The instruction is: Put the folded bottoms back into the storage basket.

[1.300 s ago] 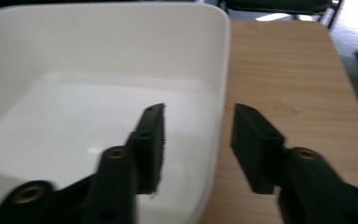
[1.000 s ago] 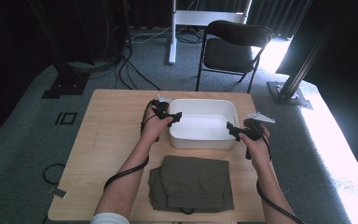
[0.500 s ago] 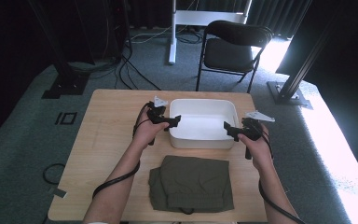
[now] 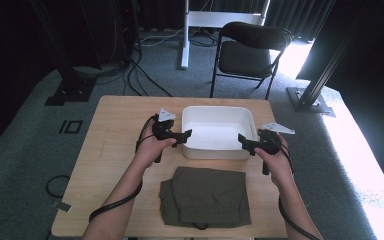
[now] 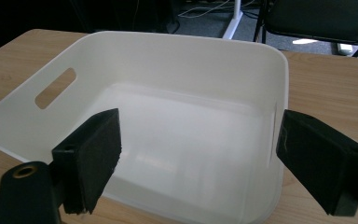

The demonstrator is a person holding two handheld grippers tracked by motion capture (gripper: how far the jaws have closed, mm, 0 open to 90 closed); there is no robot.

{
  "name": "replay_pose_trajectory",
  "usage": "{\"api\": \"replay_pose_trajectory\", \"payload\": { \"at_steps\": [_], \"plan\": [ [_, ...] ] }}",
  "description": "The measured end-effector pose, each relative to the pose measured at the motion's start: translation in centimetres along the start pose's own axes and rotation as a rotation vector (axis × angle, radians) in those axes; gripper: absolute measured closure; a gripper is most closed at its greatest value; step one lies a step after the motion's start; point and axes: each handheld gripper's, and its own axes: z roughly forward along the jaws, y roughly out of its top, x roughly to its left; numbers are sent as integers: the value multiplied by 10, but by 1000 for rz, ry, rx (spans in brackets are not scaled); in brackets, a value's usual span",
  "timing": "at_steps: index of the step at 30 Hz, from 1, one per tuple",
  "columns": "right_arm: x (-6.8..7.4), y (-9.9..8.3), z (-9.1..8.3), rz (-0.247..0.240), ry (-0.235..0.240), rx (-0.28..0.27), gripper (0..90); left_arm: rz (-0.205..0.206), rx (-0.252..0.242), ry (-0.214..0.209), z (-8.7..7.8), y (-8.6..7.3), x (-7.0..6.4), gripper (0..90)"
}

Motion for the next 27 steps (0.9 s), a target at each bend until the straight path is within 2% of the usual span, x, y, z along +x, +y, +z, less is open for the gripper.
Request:
{"api": "replay_pose_trajectory", "payload": {
  "at_steps": [7,10,16,22,23,27],
  "plan": [
    [6,-5,-11,-15,14,-17,137,26,0,-24,-14,-9,-8,175],
    [9,-7,-18,-15,17,-28,137,19,5,-34,-18,-17,-11,175],
    [17,-14,-30,-31,24,-38,138,32,8,-46,-29,-29,-16,171],
    [24,-25,-37,-46,36,-40,140,47,21,-64,-38,-38,-23,166],
    [24,-27,-38,-51,41,-40,141,41,16,-72,-42,-44,-26,166],
    [31,-44,-44,-55,54,-36,141,39,24,-83,-45,-55,-31,166]
  ]
}}
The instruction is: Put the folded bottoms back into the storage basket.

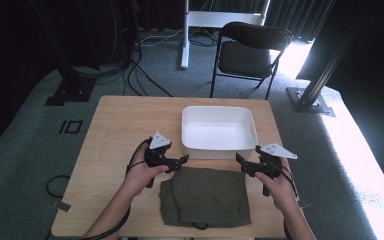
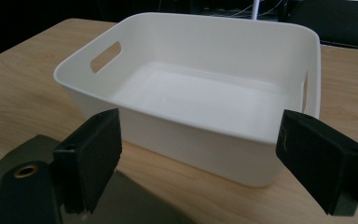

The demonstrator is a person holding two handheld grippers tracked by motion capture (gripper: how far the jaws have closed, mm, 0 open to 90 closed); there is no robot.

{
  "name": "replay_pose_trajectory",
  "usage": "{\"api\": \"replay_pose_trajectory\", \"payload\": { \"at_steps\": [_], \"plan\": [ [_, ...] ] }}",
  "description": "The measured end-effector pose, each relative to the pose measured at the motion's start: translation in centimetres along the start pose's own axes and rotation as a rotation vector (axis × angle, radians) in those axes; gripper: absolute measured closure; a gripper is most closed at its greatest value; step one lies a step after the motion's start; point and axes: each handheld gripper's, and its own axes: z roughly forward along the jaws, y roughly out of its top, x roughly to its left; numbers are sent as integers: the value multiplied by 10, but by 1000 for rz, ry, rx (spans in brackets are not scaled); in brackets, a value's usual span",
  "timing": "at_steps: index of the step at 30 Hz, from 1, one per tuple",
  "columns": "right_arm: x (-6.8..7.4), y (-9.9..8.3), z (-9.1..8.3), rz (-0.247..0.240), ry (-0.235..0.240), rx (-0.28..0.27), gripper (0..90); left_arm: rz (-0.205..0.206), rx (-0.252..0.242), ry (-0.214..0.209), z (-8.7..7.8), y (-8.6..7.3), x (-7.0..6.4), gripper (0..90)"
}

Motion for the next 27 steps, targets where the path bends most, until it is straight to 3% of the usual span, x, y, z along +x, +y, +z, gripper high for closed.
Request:
{"api": "replay_pose_trajectory", "payload": {
  "at_steps": [10,15,23,27],
  "plan": [
    [16,-37,-10,-1,-7,8,141,9,39,-39,-4,-27,-17,166],
    [24,-57,-7,13,12,48,141,-2,53,-23,-3,-42,-25,166],
    [34,-86,-3,-15,-7,106,140,-23,104,-29,3,-71,-36,166],
    [36,-96,-1,1,-2,129,140,-29,129,-22,1,-84,-38,165]
  ]
}}
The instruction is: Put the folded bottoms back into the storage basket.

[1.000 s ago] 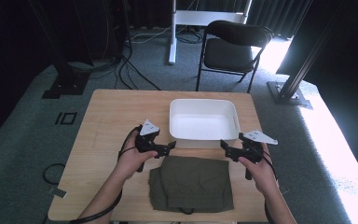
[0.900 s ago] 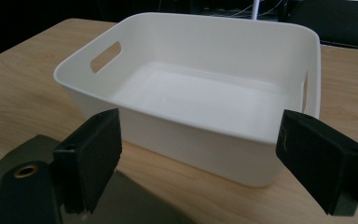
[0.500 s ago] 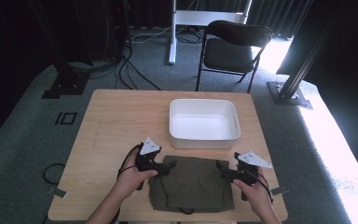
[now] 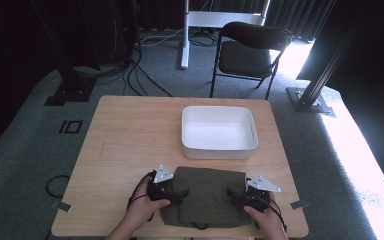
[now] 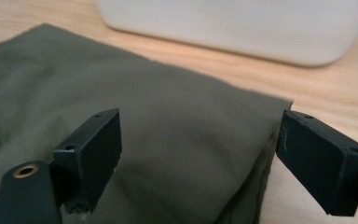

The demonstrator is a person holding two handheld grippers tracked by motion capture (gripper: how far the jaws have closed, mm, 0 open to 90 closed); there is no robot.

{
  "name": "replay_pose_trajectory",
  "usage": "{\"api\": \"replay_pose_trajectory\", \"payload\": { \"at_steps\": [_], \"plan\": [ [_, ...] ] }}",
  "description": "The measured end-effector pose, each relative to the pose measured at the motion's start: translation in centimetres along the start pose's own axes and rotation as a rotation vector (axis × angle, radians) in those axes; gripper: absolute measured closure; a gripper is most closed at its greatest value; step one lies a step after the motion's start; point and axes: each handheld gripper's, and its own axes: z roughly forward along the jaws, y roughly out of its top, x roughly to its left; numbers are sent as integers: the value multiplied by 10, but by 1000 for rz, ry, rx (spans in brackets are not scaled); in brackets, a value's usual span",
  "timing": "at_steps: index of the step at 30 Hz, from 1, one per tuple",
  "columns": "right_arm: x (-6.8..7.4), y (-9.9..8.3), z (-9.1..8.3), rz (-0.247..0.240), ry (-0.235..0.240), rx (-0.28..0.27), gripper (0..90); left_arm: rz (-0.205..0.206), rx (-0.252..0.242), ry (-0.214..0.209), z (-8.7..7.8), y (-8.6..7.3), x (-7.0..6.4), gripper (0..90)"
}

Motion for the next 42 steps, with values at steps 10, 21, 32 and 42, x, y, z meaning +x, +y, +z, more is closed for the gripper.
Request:
{"api": "replay_pose_trajectory", "payload": {
  "at_steps": [10,21,32,42],
  "plan": [
    [-3,-12,7,25,-27,34,135,-50,35,27,6,-24,-2,166],
    [1,-11,15,-27,-19,134,125,-29,4,108,19,-28,-5,145],
    [5,-11,15,-45,-26,128,237,16,0,102,24,-25,-13,374],
    [19,-10,10,-110,69,119,796,14,-15,29,28,-22,-13,781]
  ]
}}
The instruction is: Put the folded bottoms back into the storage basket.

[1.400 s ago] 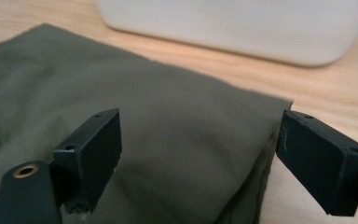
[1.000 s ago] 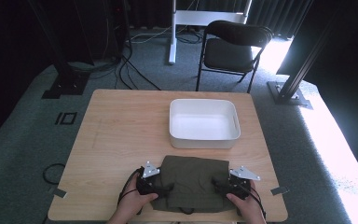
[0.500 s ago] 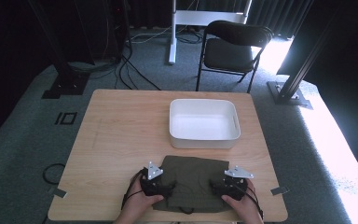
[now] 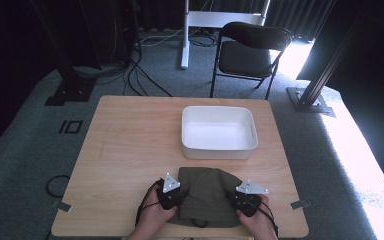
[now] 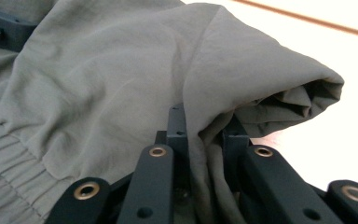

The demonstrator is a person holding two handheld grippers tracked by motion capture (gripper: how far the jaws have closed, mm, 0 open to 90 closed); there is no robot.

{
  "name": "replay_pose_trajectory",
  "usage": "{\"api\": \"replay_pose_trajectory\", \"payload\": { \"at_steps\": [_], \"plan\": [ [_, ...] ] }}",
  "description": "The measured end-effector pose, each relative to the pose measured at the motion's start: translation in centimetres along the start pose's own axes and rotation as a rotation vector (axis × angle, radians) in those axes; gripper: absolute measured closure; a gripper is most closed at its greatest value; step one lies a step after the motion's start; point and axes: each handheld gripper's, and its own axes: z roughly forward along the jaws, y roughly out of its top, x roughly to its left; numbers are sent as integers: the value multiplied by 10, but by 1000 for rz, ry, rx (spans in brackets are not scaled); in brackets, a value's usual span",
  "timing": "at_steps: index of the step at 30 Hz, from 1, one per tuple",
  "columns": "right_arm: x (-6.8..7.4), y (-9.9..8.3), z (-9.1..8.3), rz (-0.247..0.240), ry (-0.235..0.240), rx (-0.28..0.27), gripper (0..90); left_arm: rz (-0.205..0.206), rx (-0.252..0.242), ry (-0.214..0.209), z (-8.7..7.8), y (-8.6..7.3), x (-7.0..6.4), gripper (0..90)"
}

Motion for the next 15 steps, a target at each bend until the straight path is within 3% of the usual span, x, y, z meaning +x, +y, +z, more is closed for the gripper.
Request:
{"api": "replay_pose_trajectory", "payload": {
  "at_steps": [5,6,15],
  "plan": [
    [-4,9,-10,22,30,12,804,-1,-14,-28,-8,7,-1,797],
    [-4,11,-13,23,37,15,805,-17,-37,-38,-11,10,-1,799],
    [-7,37,-44,48,84,-68,807,-35,-108,-71,-36,36,-2,803]
  ]
}}
